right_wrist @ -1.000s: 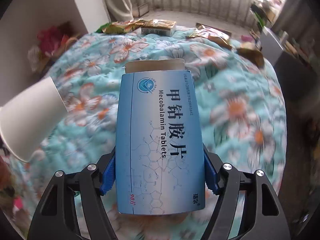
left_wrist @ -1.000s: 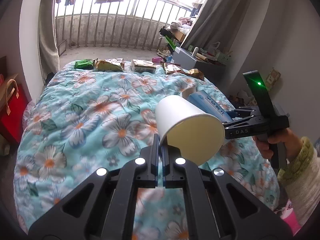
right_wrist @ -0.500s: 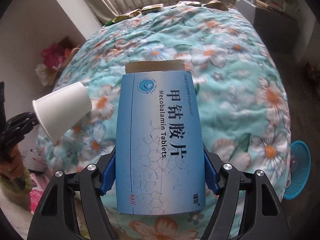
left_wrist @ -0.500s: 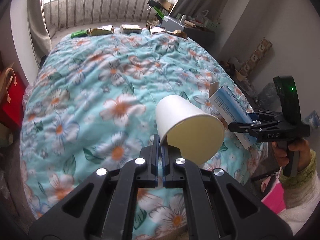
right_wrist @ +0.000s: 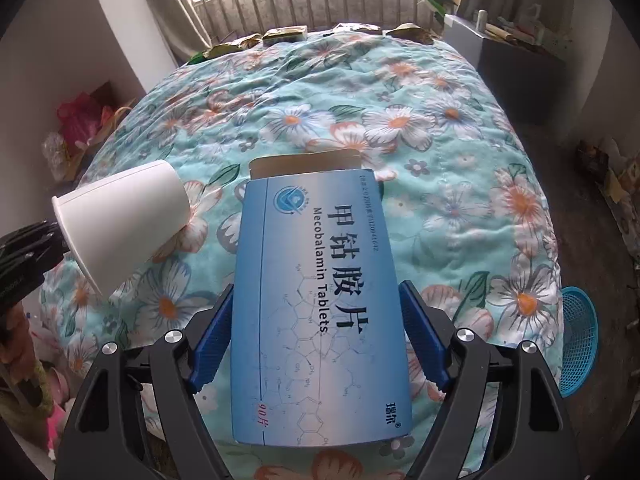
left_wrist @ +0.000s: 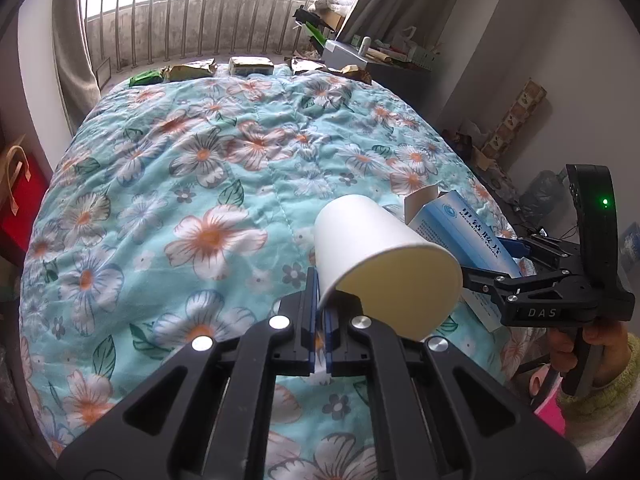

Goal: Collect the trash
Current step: 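Lift paper cup and tablet box and carry both toward the wastebasket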

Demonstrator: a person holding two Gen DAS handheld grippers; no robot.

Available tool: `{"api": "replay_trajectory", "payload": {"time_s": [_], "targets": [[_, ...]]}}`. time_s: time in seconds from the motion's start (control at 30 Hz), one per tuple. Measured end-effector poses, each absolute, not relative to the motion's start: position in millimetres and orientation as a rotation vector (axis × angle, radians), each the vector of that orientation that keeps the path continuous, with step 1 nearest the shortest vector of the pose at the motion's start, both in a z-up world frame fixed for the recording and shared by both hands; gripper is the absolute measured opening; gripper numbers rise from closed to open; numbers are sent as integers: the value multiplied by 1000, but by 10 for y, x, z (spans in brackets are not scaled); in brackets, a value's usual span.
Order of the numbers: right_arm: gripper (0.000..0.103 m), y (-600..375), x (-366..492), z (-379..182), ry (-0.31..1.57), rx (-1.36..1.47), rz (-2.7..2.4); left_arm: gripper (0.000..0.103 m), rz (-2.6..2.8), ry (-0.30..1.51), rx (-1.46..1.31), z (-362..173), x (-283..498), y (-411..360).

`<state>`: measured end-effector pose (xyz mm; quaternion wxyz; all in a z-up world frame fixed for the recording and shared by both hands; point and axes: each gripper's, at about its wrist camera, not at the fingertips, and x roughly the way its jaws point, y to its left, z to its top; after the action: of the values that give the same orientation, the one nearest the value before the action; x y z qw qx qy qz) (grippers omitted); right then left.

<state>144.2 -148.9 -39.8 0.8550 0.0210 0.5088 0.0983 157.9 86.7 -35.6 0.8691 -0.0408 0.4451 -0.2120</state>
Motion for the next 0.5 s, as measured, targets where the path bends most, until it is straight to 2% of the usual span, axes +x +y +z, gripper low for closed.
{"api": "replay_trajectory", "payload": {"time_s": [0.07, 0.17, 0.5], "targets": [[77, -1511, 1443, -402, 1070, 65, 201, 1, -444, 925, -85, -354, 1581, 854], [71, -1524, 1428, -412, 1074, 90, 205, 1, -438, 909, -65, -338, 1565, 818], [70, -1547, 1377, -346, 1051, 128, 199, 1, -432, 876, -42, -270, 1509, 774]]}}
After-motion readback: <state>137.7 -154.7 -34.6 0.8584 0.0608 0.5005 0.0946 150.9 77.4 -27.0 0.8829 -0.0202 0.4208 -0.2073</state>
